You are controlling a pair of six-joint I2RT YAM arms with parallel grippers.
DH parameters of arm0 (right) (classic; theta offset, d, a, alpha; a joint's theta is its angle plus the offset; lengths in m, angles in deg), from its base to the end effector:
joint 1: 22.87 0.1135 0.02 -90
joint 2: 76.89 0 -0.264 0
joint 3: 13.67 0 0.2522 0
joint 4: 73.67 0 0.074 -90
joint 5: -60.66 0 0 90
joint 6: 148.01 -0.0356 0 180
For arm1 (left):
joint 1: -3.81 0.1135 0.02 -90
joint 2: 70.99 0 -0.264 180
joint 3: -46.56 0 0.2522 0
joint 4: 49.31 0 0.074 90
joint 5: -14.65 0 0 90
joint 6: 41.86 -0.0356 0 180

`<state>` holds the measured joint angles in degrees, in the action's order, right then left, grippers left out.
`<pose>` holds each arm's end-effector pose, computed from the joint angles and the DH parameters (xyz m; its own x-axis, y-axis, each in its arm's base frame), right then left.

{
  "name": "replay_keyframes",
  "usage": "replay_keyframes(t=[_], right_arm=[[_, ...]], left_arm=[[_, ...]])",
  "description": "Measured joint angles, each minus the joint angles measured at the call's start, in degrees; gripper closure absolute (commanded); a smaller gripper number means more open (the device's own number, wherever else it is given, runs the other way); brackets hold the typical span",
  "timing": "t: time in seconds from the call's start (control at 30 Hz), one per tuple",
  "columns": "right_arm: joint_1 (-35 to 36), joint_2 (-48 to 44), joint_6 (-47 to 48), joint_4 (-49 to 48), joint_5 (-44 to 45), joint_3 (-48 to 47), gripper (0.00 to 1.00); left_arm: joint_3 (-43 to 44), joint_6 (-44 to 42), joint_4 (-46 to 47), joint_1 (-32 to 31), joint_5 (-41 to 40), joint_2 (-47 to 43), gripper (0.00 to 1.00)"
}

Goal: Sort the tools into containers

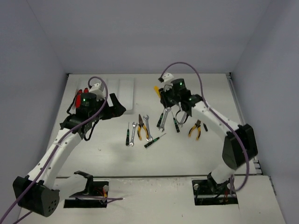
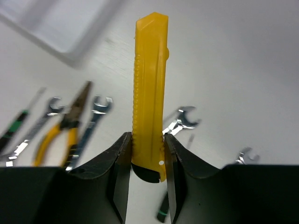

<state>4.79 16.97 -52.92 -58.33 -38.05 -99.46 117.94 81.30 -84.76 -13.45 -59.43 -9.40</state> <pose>0.3409 0.1847 0.2981 -0.2989 -0.2557 -0.9194 -0.6109 0.7914 -0.0215 0.2268 -0.0807 0.3417 -0.6314 -0.3546 -0.6896 0.2103 0.7777 -0.5925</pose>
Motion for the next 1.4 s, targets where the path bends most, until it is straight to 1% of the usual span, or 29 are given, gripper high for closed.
replay_keyframes(t=[0.07,0.17,0.3,0.43,0.6,0.77,0.93,0.97,1.17,1.4], right_arm=[[4.92,-4.75,-2.26,-1.35,0.46,2.03,1.0],[10.79,-9.0,-4.93,-2.4,1.25,3.9,1.0],[16.75,-11.62,-7.63,-3.04,4.45,5.86,1.0],[20.57,-13.1,-9.51,-3.34,6.14,7.21,1.0],[21.2,-15.01,-11.26,-4.34,7.28,7.88,1.0],[21.2,-16.34,-12.17,-5.18,7.78,7.88,1.0],[21.2,-16.81,-12.8,-5.87,7.76,8.08,0.99],[21.2,-16.85,-12.82,-6.05,7.59,8.25,0.99],[21.2,-16.85,-13.05,-6.35,6.91,8.86,0.99],[21.2,-16.88,-13.71,-7.45,6.28,9.15,0.99]], left_arm=[[0.76,2.5,1.96,-3.25,-2.25,-0.05,0.17],[1.66,5.48,4.52,-6.97,-5.29,-0.02,0.17],[1.87,9.3,8.75,-11.45,-9.71,0.49,0.17],[1.87,11.35,11.95,-14.48,-13.49,0.96,0.17],[1.87,12.42,14.87,-16.27,-16.16,1.74,0.21],[1.87,12.87,15.85,-17.28,-17.3,3.82,0.26],[1.85,13.54,17.16,-18.68,-17.42,6.29,0.4],[1.85,13.54,17.74,-19.01,-17.4,6.75,0.4],[1.85,13.82,20.31,-20.4,-17.22,8.26,0.5],[1.41,14.31,22.48,-20.98,-17.0,8.3,0.62]])
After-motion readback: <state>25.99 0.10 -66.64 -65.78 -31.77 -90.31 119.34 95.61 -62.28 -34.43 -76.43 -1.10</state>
